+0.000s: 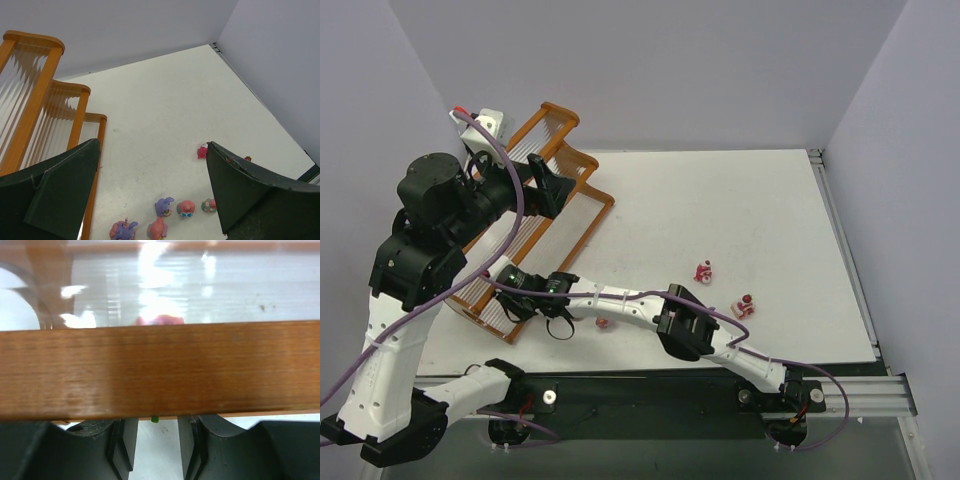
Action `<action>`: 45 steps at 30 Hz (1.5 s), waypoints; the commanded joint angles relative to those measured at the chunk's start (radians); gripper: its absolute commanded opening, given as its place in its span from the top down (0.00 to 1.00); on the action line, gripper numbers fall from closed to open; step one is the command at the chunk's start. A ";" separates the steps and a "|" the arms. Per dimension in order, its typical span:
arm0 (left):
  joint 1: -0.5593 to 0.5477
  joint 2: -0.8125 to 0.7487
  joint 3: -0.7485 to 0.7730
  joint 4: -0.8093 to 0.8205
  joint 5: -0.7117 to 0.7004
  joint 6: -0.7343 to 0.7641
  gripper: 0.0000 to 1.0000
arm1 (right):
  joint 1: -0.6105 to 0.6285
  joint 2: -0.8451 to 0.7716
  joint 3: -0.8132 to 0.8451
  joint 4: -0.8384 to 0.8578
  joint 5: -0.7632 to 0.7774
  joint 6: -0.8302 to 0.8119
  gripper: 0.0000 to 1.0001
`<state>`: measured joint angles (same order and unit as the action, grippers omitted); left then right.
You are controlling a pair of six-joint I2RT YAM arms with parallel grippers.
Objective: Place and organize the plastic toys onto the shelf
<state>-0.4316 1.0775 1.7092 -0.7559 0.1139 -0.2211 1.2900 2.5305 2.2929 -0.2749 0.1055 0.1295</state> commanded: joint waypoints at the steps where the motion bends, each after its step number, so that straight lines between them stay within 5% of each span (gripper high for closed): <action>1: -0.004 -0.004 0.001 0.015 -0.020 0.014 0.03 | 0.003 -0.009 0.050 -0.021 0.049 0.021 0.69; 13: -0.004 -0.004 -0.011 0.015 -0.031 0.009 0.03 | 0.003 -0.032 0.074 -0.075 0.022 0.064 0.61; 29: -0.004 0.015 0.055 -0.008 -0.040 0.014 0.03 | 0.000 -0.160 0.033 -0.069 0.062 0.039 0.29; 41: -0.002 0.013 0.075 0.000 -0.054 0.058 0.03 | -0.041 -0.551 -0.419 -0.145 0.166 0.022 0.27; 45: -0.004 0.010 0.066 -0.003 -0.082 0.083 0.03 | -0.184 -0.832 -0.659 -0.184 0.088 0.223 0.28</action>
<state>-0.4316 1.0969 1.7519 -0.7757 0.0689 -0.1841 1.2495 1.9423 1.7866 -0.3893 0.1879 0.1932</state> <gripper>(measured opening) 0.972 0.731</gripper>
